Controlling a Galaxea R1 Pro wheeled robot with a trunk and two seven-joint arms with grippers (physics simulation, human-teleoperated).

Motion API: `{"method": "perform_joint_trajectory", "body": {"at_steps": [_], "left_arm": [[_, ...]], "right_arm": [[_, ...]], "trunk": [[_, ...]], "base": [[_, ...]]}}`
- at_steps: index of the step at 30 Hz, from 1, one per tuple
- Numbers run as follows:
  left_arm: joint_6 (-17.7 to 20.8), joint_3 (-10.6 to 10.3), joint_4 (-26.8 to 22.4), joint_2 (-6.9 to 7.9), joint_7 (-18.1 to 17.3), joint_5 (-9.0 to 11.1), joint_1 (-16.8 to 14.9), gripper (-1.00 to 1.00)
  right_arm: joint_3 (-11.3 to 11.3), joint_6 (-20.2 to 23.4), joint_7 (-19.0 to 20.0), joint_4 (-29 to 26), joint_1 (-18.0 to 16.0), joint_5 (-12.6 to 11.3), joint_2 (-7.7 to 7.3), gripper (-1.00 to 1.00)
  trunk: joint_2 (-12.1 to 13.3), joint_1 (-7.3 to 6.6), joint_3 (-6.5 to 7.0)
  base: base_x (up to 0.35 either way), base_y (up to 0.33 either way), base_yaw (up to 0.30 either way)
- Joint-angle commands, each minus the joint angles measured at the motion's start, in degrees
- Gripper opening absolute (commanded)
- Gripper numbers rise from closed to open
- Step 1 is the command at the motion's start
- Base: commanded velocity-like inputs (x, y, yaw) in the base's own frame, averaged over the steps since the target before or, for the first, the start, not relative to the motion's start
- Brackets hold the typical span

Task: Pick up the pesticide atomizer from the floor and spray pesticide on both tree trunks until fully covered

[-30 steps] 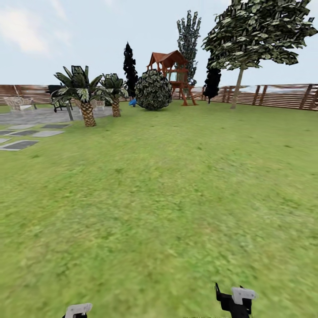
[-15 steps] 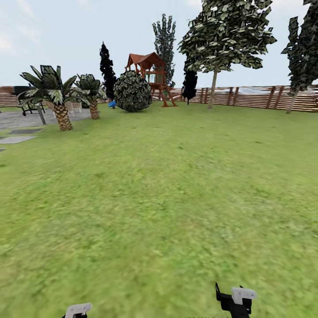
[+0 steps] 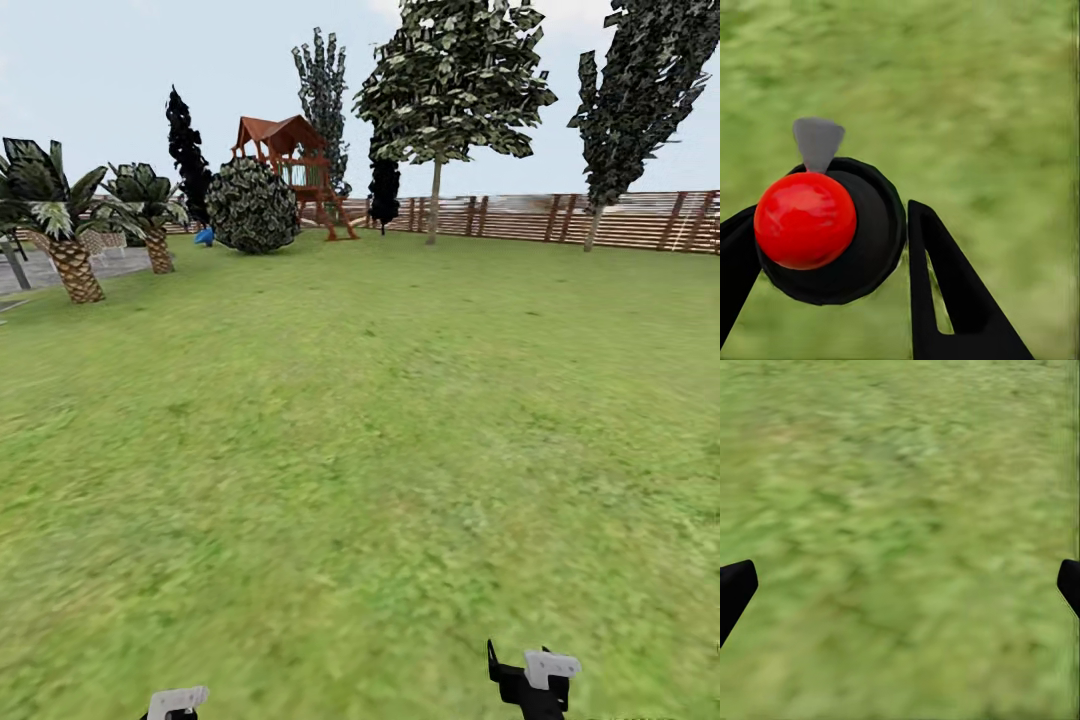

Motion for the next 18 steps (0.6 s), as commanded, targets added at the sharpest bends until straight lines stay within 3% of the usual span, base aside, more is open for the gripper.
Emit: {"method": "perform_joint_trajectory", "body": {"at_steps": [1, 18], "left_arm": [[-0.01, 0.01, -0.01, 0.0, 0.01, 0.0, -0.01, -1.0], [0.01, 0.01, -0.01, 0.0, 0.05, 0.0, -0.01, -1.0]], "right_arm": [[0.0, 0.0, -0.02, 0.0, 0.0, -0.03, 0.0, 1.0], [0.01, 0.0, -0.04, 0.0, 0.0, -0.04, 0.0, 1.0]], "trunk": [[0.0, 0.0, -0.06], [0.0, 0.0, -1.14]], "base": [[0.171, 0.0, -0.233], [0.095, 0.0, -0.232]]}}
